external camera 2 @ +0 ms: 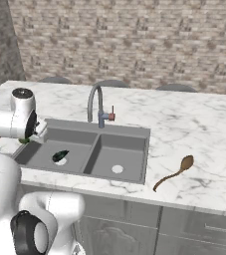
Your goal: Pick up all produce items and place them in the sink. Turn on the sink faucet to wash them. Then turn the sink off and put them in the tray.
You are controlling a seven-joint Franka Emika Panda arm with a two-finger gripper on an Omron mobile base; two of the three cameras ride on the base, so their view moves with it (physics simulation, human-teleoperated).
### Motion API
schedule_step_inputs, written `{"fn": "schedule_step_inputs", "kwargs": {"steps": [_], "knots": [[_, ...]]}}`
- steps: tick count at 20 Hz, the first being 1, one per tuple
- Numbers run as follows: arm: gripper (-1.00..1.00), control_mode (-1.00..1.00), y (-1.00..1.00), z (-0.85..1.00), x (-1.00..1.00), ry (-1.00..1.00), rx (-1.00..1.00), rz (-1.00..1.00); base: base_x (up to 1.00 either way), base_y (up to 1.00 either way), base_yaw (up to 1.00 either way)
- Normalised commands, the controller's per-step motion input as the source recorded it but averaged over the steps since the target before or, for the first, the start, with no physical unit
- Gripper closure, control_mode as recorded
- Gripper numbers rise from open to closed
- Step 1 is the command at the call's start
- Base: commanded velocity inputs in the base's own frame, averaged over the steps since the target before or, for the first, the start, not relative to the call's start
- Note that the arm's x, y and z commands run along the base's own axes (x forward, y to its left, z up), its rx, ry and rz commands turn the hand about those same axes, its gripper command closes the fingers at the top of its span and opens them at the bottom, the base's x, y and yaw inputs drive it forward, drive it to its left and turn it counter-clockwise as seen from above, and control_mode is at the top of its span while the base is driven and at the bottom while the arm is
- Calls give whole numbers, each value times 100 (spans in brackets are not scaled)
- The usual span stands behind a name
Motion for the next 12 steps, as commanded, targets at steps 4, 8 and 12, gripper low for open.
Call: {"fn": "schedule_step_inputs", "kwargs": {"steps": [4, 8, 12], "knots": [[100, -100, -20, -22, 47, 8, 0, -5, 0, 0, 0], [100, -100, -8, -23, 59, 18, -2, -7, 0, 0, 0], [100, -100, -8, -24, 52, 26, -1, -7, 0, 0, 0]]}}
